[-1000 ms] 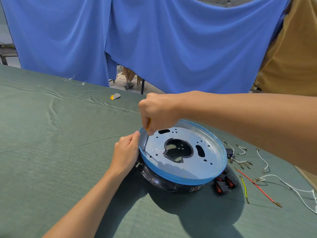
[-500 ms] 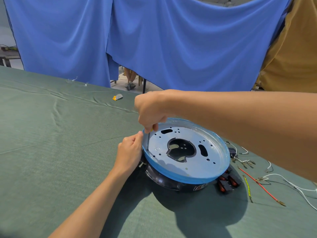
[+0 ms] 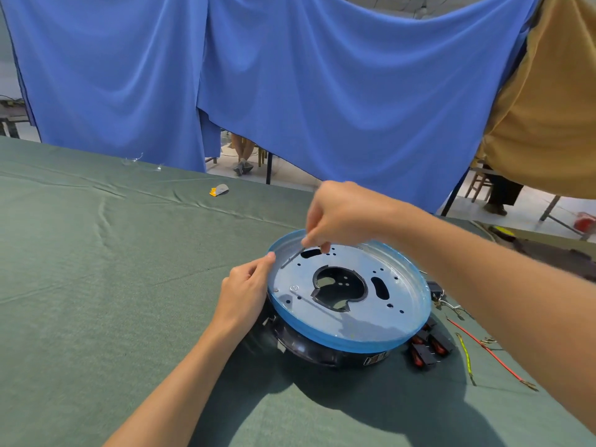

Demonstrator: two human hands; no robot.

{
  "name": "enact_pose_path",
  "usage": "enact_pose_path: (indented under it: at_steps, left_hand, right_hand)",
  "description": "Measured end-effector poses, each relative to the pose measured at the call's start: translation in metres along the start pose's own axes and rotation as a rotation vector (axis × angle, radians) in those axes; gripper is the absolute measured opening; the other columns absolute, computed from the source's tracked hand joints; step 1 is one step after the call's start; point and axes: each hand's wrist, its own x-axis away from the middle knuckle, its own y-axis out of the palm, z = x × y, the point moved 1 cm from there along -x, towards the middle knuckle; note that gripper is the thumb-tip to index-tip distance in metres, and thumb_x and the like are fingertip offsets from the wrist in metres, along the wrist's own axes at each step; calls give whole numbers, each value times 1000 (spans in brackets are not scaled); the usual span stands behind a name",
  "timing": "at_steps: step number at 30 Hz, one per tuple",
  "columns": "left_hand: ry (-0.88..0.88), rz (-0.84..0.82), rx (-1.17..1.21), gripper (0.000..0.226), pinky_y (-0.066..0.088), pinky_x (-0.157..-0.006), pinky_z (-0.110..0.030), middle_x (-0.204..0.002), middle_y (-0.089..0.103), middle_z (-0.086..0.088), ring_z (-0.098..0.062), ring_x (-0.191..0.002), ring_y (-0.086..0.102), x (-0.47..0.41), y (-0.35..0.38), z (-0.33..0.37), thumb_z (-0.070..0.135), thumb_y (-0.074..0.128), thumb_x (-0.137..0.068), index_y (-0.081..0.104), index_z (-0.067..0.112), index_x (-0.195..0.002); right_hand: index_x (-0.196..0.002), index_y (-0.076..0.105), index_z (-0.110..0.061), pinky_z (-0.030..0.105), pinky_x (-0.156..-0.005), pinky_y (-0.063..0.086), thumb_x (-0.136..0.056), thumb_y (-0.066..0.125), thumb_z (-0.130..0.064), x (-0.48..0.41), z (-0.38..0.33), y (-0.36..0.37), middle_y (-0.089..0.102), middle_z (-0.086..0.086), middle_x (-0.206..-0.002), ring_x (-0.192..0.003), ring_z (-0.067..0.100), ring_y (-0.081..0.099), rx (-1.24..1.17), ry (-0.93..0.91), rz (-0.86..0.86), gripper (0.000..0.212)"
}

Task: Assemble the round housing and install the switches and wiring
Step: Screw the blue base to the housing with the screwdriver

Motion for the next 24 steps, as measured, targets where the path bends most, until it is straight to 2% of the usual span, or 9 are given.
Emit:
enact_pose_path:
  at_steps: [3, 5, 7, 9, 11, 15, 17, 19, 24]
  left_hand:
    - [-72, -52, 3, 44, 47, -67, -39, -78, 67, -18, -21, -67, 57, 2, 1, 6, 47, 52, -73, 70, 8, -81]
    - [-165, -27, -58, 37, 38, -58, -32, -56, 55, -10, -18, -55, 47, 2, 2, 5, 38, 54, -75, 61, 2, -70]
    - [-268, 41, -128, 34, 32, -52, -30, -44, 44, 4, -17, -47, 40, 3, 3, 3, 30, 57, -82, 48, 9, -57]
    - [-349, 70, -145, 32, 31, -53, -31, -50, 47, 2, -20, -52, 41, 5, 7, 5, 27, 59, -85, 46, 10, -60]
    - [-416, 47, -58, 22, 32, -57, -32, -69, 52, -8, -24, -62, 45, 6, 14, 7, 24, 61, -84, 54, 6, -75]
    - [-492, 44, 122, 17, 34, -61, -33, -83, 52, -10, -25, -71, 45, 9, 22, 17, 19, 63, -83, 57, 6, -93]
    - [-528, 31, 175, 13, 34, -58, -31, -80, 50, -9, -24, -68, 44, 11, 23, 27, 20, 62, -84, 58, 11, -92]
    - [-571, 13, 213, 10, 34, -55, -29, -75, 47, -8, -23, -61, 41, 13, 22, 36, 21, 61, -85, 57, 13, -90]
    - [-588, 59, 356, 9, 43, -62, -34, -81, 53, -12, -25, -67, 46, 11, 19, 48, 18, 64, -83, 59, 10, -87]
  right_hand:
    - [-72, 75, -19, 17, -51, 39, -86, 68, -32, 30, 49, 21, 69, -3, -67, -58, 9, 51, -265, 69, 287, 21]
    - [-80, 76, -22, 24, -65, 44, -87, 67, -34, 55, 81, 49, 69, -10, -73, -72, 9, 59, -431, 177, 539, 16]
    - [-88, 75, -23, 30, -73, 47, -87, 67, -32, 78, 101, 83, 70, -11, -81, -82, 13, 63, -564, 330, 765, 12]
    - [-90, 74, -21, 30, -71, 45, -88, 67, -29, 87, 109, 114, 69, -10, -81, -82, 16, 63, -650, 470, 903, 10]
    - [-96, 73, -18, 29, -68, 44, -90, 66, -28, 86, 108, 134, 68, -7, -83, -82, 17, 63, -744, 515, 965, 14]
    - [-102, 72, -20, 26, -69, 48, -92, 64, -31, 78, 107, 141, 68, -8, -89, -86, 12, 60, -792, 506, 984, 17]
    - [-101, 72, -21, 20, -66, 46, -91, 65, -32, 79, 109, 144, 64, -20, -83, -81, -1, 59, -838, 495, 1006, 16]
    - [-100, 72, -23, 22, -66, 51, -90, 65, -33, 80, 112, 146, 59, -29, -81, -79, -7, 58, -893, 496, 1009, 16]
    - [-86, 67, -39, 34, -70, 58, -88, 67, -33, 82, 116, 149, 68, -22, -82, -83, -1, 63, -1067, 487, 1011, 6]
